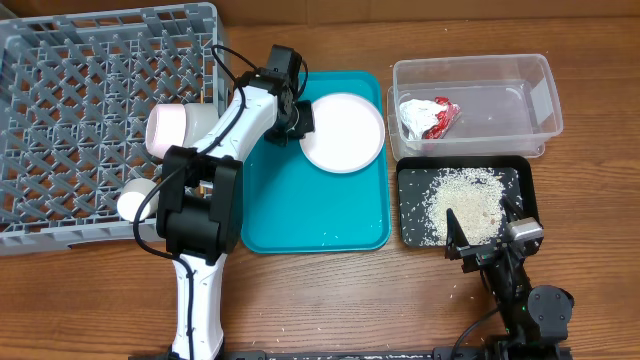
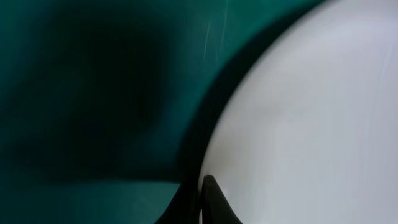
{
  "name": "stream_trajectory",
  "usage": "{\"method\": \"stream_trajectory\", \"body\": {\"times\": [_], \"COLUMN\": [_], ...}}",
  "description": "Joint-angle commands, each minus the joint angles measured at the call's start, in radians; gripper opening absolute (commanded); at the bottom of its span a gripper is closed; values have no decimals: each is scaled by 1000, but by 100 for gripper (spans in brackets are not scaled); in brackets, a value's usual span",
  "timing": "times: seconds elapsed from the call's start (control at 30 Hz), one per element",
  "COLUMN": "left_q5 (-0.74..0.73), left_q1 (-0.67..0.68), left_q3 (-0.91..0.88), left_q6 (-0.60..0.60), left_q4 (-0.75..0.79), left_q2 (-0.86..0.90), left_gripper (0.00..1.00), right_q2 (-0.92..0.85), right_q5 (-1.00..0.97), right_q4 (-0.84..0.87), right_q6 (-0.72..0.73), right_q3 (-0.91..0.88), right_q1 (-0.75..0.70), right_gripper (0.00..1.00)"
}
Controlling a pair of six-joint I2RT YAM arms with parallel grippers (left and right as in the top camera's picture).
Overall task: Sort waste into correct bins and load items into the dishwasher
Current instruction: 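Lift the white plate and stand it upright in the dish rack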
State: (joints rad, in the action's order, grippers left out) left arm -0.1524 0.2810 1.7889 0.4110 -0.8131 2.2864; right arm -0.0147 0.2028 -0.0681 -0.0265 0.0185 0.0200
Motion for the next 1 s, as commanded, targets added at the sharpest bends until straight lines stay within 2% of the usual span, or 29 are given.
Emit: {"method": "stream_trajectory", "body": {"times": [0.0,0.13,0.2,0.4,0.5,0.63,0.77,0.87,0.97], "left_q5": [6,14,92,493,776,1143,1447,1538,1543], "left_q1": [-2,-16,-19,-19,-19,-19,-19,-26,-60], "left_q3": [13,34,45,49,49,48,48,48,45], "left_q6": [-50,-78,-78,-78,-78,-79,-150,-216,-243], "left_q4": [-49,-115,-162,-319,-414,-490,-442,-401,-408], "left_q2": [-28,-133,-212,-515,-645,-737,-751,-734,-707], "left_gripper": [4,4,4,4,4,4,4,4,4], "right_q2": [12,12,12,12,12,12,12,12,12], "right_q5": [-2,-2,-2,-2,-2,-2,-2,-2,-2], "right_q4": [8,8,8,7,8,7,7,8,7], "right_q6": [4,4,4,4,4,4,4,5,4], "right_q3": [-11,-11,-11,-11,-11,-11,-11,-11,-11], "right_q1": [-3,-3,-3,-3,-3,-3,-3,-3,-3], "right_gripper": [100,100,100,100,100,100,100,100,100]}}
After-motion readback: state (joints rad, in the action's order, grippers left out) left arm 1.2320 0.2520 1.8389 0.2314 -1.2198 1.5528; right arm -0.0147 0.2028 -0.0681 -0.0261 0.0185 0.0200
